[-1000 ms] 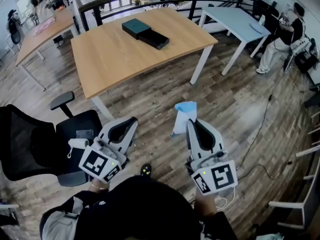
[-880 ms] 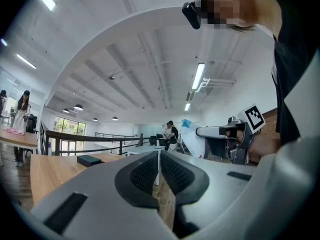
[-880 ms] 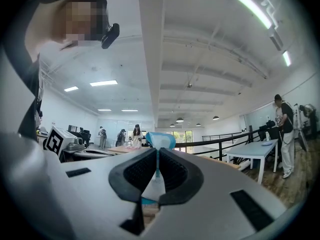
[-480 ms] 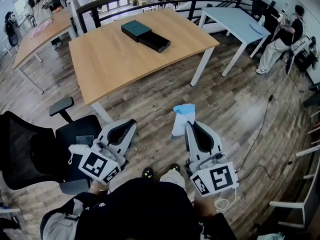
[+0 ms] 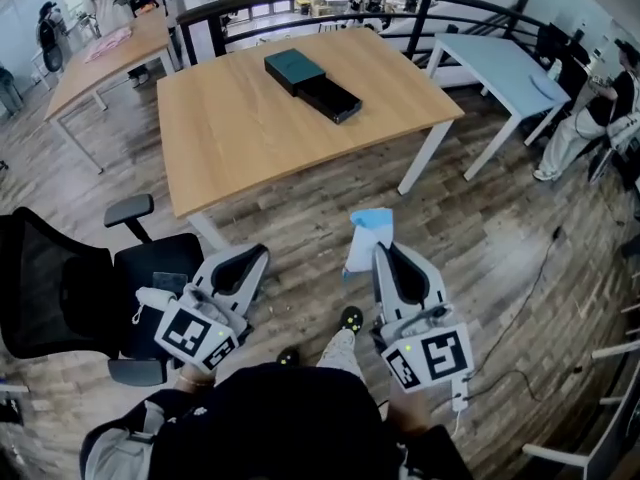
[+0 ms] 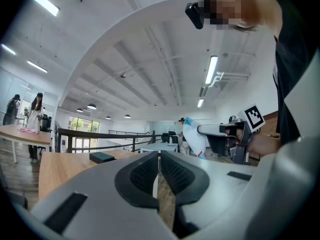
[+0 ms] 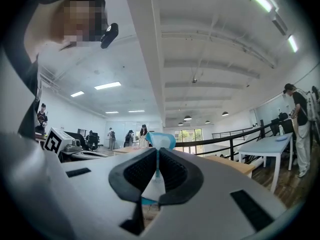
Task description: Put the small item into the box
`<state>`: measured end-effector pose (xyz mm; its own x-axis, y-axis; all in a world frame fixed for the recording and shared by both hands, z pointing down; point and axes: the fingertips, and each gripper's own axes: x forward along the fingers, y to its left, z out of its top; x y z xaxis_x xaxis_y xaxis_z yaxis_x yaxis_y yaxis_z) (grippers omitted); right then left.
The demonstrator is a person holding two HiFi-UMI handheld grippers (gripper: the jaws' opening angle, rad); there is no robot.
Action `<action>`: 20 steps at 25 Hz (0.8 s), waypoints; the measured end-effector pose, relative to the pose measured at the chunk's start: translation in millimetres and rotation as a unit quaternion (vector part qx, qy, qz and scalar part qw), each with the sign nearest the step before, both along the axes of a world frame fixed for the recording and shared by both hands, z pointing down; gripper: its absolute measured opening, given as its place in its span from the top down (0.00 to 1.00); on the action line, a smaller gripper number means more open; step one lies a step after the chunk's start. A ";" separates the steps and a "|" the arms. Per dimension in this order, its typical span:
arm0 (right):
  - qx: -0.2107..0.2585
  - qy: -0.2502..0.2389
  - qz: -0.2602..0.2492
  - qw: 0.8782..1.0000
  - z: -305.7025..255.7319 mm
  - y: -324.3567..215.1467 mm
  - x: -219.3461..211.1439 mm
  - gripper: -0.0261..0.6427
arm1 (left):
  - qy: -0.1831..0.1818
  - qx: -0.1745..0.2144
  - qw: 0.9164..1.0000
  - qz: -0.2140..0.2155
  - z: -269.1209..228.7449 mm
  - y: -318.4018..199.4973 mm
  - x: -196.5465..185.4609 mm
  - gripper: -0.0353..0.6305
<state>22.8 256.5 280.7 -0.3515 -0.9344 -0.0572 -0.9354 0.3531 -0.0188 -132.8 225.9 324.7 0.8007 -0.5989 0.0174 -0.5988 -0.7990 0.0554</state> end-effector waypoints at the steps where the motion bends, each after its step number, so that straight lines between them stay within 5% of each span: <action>1: 0.002 0.000 -0.008 1.000 -1.3 -9.2 5.8 0.92 | 0.000 0.002 1.000 -0.007 -1.1 -6.9 5.0 0.91; 20: 0.005 -0.008 -0.091 0.996 -7.5 -172.4 146.1 0.92 | -0.013 0.008 0.995 -0.100 -13.6 -151.2 136.6 0.91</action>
